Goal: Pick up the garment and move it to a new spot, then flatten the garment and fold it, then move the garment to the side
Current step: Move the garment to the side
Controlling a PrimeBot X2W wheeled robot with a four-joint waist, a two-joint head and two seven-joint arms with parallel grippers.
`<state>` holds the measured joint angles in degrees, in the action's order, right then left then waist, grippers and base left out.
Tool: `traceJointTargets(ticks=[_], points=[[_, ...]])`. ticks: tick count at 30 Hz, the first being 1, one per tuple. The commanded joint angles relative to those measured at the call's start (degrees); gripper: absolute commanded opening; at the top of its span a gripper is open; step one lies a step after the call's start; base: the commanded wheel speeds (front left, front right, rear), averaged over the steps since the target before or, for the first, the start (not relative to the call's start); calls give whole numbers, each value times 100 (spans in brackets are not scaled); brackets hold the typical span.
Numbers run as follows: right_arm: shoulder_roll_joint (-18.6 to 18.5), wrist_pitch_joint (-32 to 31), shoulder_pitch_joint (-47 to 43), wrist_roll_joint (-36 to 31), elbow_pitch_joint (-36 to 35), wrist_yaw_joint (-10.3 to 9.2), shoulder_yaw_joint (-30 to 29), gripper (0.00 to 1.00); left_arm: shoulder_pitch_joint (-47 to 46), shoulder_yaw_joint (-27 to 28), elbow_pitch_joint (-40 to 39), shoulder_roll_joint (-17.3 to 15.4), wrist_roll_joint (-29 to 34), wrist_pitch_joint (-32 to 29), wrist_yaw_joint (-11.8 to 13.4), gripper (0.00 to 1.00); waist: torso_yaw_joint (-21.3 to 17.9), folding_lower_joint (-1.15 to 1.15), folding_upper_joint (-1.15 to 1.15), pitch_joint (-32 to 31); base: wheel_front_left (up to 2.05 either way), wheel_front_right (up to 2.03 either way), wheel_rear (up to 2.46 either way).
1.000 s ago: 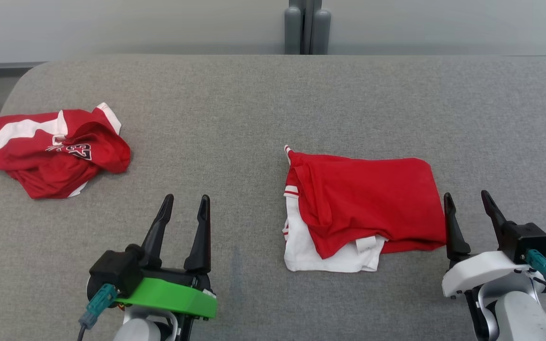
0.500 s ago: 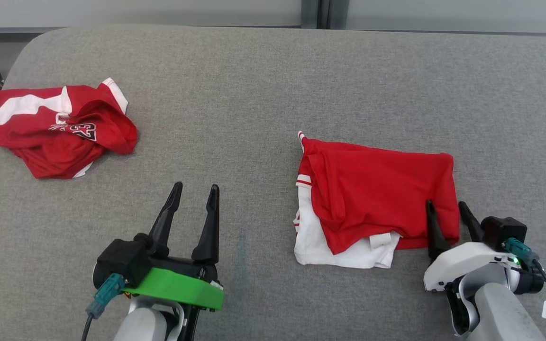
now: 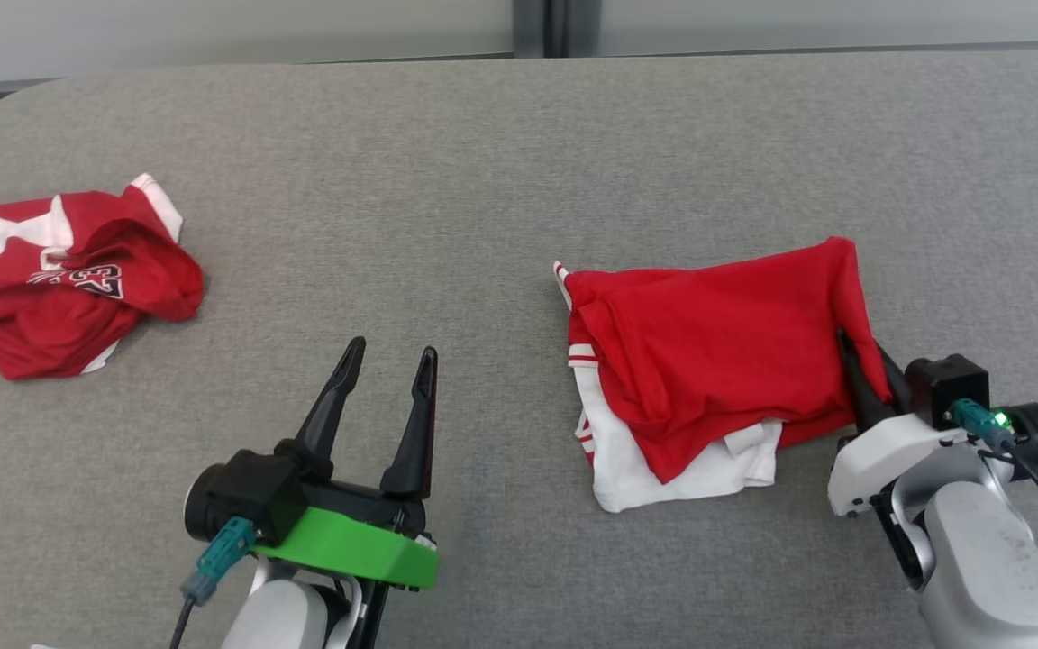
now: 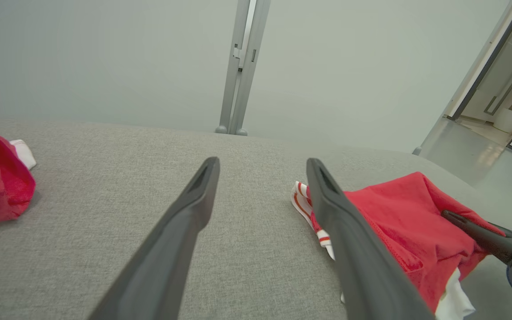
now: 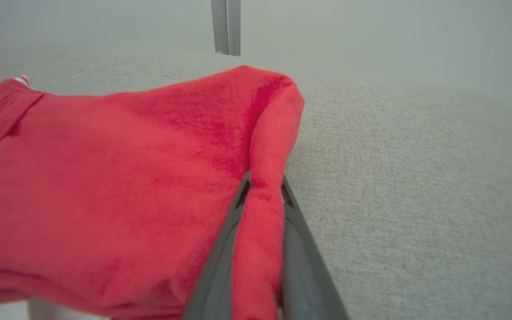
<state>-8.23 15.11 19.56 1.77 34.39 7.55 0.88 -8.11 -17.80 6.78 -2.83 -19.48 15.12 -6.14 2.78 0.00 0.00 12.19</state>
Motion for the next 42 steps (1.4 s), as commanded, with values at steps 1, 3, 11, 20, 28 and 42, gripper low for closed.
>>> traceJointTargets(ticks=[1,3,11,20,28,42], points=[[-216,6,138,-132,-37,-14,91,0,-131,48,-51,-15,64,1,-30,100,-357,0,0,76,0,0,0],[-493,10,289,-269,-28,-14,217,0,-190,59,-77,-15,122,1,-41,100,-558,0,0,177,0,0,0],[-1617,10,1039,-505,333,-14,419,0,-548,-15,-226,-20,476,1,-98,100,-1198,0,0,776,0,0,0],[-2365,10,1755,-556,848,-14,159,0,-1048,-167,-489,-108,790,1,-133,100,-1423,0,0,1510,0,0,0],[-2556,10,2221,-887,1432,-14,-223,0,-1321,-343,-567,-258,697,1,-135,100,-1279,0,0,1738,0,0,0],[-2105,10,2037,-1392,909,-14,-1197,100,-1046,-192,-501,-106,509,1,-136,100,-981,0,0,1147,0,0,0]])
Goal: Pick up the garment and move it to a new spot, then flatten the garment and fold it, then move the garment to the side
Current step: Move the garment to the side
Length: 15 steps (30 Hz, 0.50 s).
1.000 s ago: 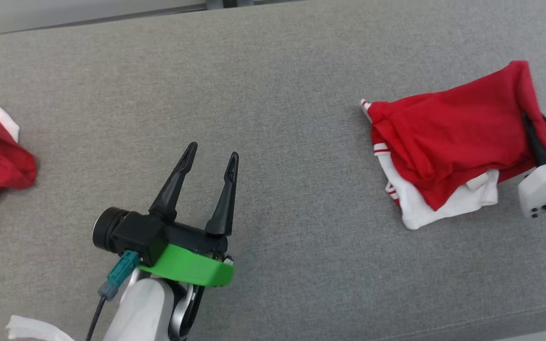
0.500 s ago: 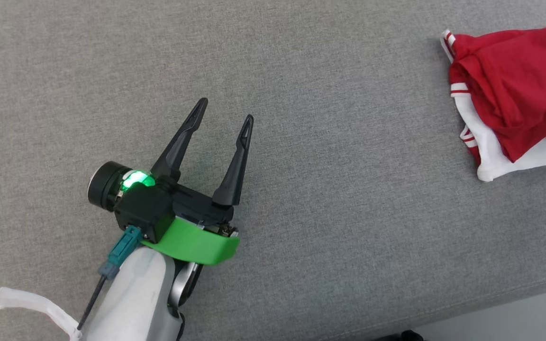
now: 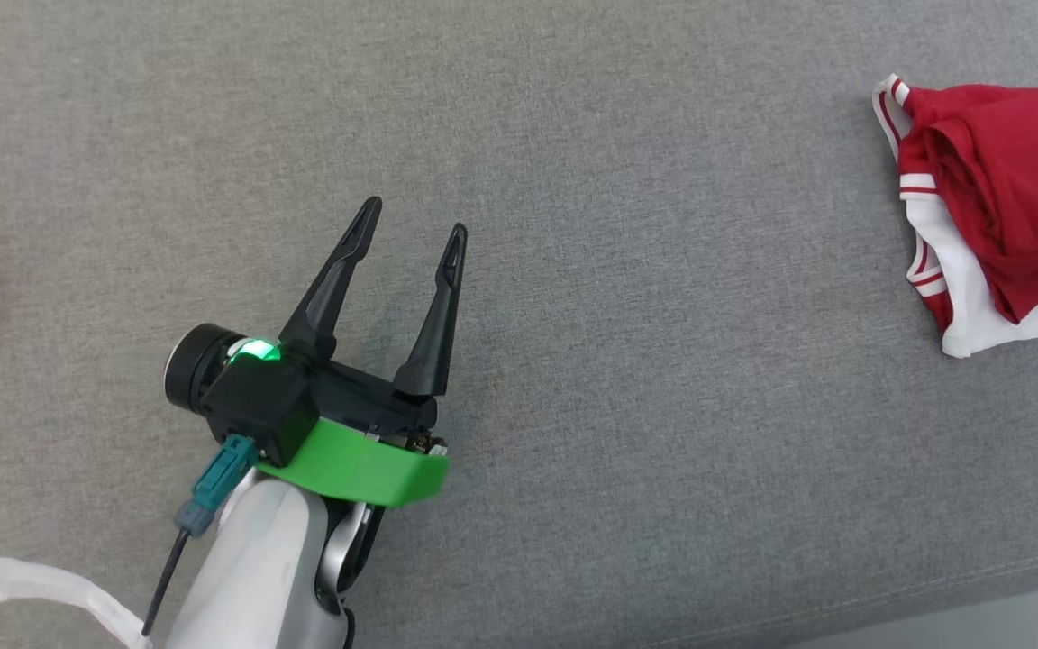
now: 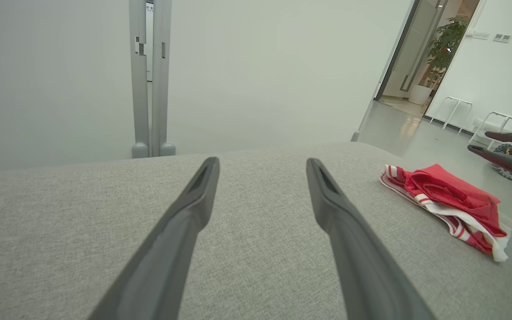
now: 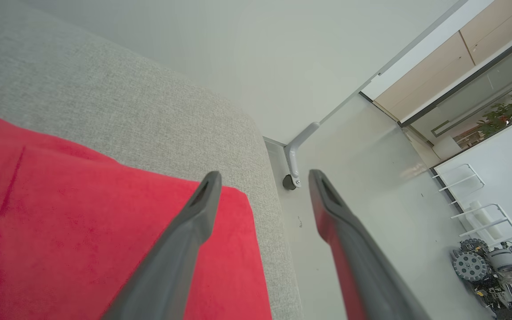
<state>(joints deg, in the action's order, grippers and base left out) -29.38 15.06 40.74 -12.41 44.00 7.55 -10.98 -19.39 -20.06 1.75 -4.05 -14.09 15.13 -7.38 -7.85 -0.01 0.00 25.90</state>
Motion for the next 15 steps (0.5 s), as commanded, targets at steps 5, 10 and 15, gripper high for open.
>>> traceJointTargets(ticks=[5,10,15], points=[[395,15,-332,382,-830,-14,168,100,277,204,14,61,-133,0,-11,100,216,1,0,-715,0,0,0],[762,15,-785,961,-1710,-13,369,100,507,520,-38,102,-219,0,-11,100,410,1,0,-1170,0,0,0],[1176,15,-1307,1439,-2475,-13,582,100,742,775,-57,111,-344,0,28,100,608,1,0,-1508,0,0,0]])
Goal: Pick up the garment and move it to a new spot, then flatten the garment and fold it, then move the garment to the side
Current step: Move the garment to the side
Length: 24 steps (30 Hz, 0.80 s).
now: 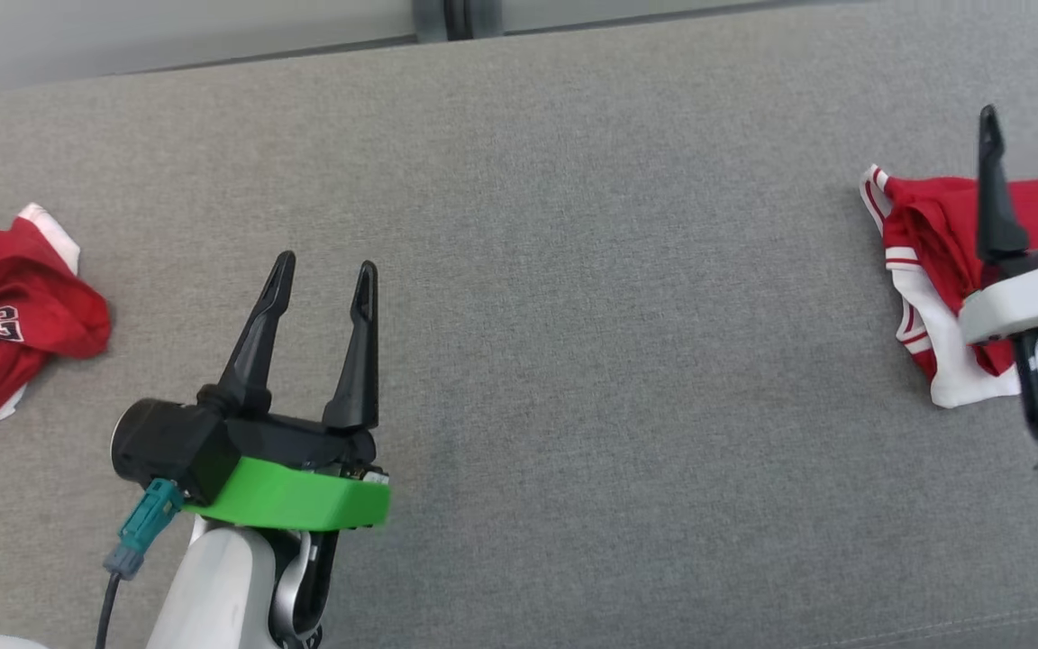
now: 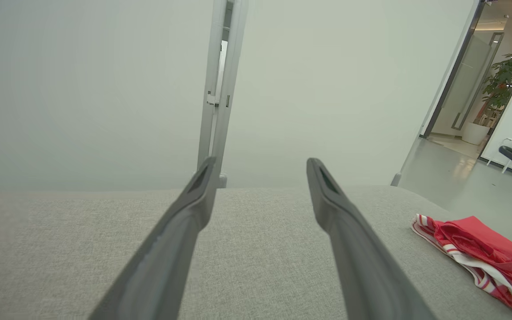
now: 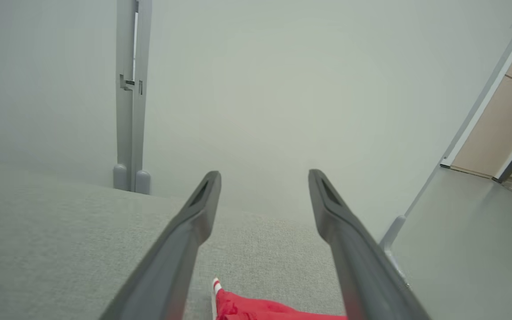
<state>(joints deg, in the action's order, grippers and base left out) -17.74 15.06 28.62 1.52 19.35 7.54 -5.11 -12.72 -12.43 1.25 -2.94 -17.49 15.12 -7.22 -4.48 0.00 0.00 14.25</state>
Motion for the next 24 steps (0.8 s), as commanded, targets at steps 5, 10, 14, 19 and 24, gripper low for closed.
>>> traceJointTargets(ticks=[5,10,14,19,24], points=[[527,15,-691,268,-639,-12,130,100,336,258,26,1,-105,1,75,100,405,0,0,-610,0,0,0],[1115,15,-1468,304,-1221,-12,272,100,608,366,199,2,-257,1,61,100,525,0,0,-818,0,0,0],[1380,15,-1995,404,-1596,-12,275,100,755,383,288,1,-316,1,41,100,567,0,0,-904,0,0,0],[1479,15,-2504,779,-1956,-11,143,100,969,345,376,1,-325,1,30,100,623,0,0,-1009,0,0,0],[1481,15,-2707,908,-2063,-11,216,100,1080,343,410,0,-348,1,26,100,613,0,0,-1061,0,0,0]])
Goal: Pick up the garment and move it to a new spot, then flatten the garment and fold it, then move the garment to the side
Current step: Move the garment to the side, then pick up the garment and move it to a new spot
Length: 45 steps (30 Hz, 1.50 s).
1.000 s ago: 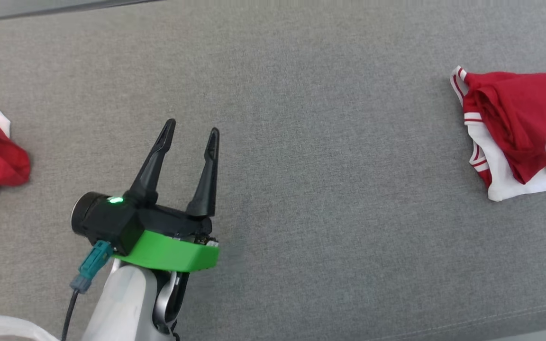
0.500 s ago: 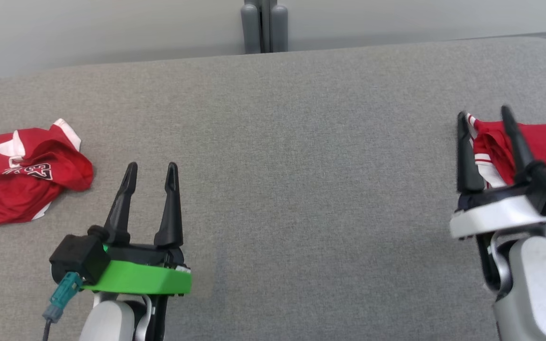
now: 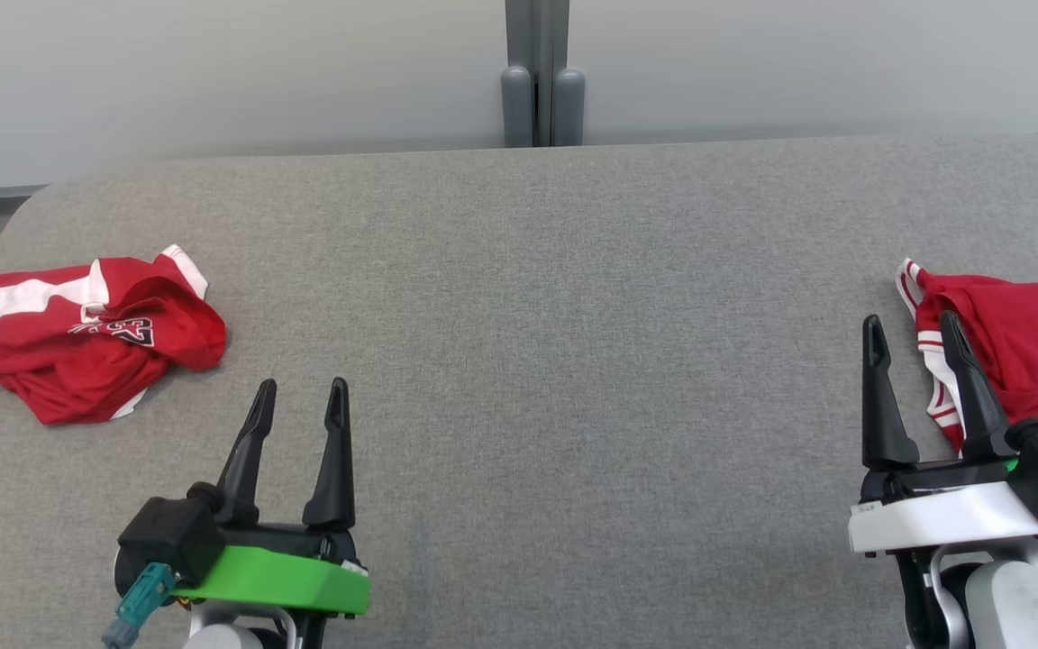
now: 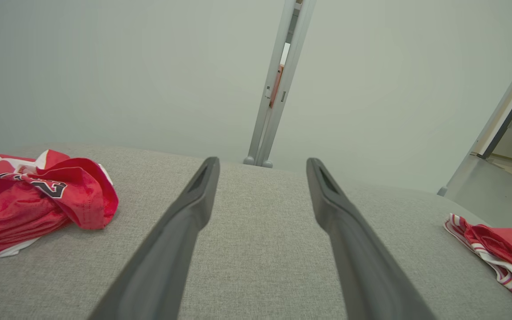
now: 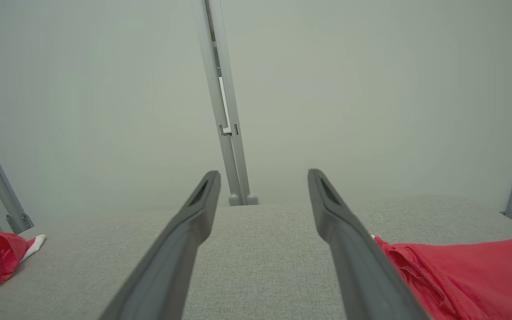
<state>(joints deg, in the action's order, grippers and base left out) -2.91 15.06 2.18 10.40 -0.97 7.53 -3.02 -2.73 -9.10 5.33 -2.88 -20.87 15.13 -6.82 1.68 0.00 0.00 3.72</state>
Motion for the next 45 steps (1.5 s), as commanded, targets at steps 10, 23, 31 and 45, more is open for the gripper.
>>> traceJointTargets(ticks=[10,23,31,45], points=[[-1,15,-89,3,45,-10,86,100,97,29,80,-5,-63,0,-21,100,-46,0,0,-90,0,0,0],[0,15,-149,-60,158,-10,17,100,62,-72,140,-5,-105,0,-18,100,98,0,0,-76,0,0,0],[-2,15,-107,-57,241,-10,93,100,-81,-45,139,-6,-130,0,26,100,641,0,0,32,0,0,0],[-5,15,-61,-3,402,-10,546,100,-34,205,315,-6,-20,0,148,100,1815,0,0,-26,0,0,0]])
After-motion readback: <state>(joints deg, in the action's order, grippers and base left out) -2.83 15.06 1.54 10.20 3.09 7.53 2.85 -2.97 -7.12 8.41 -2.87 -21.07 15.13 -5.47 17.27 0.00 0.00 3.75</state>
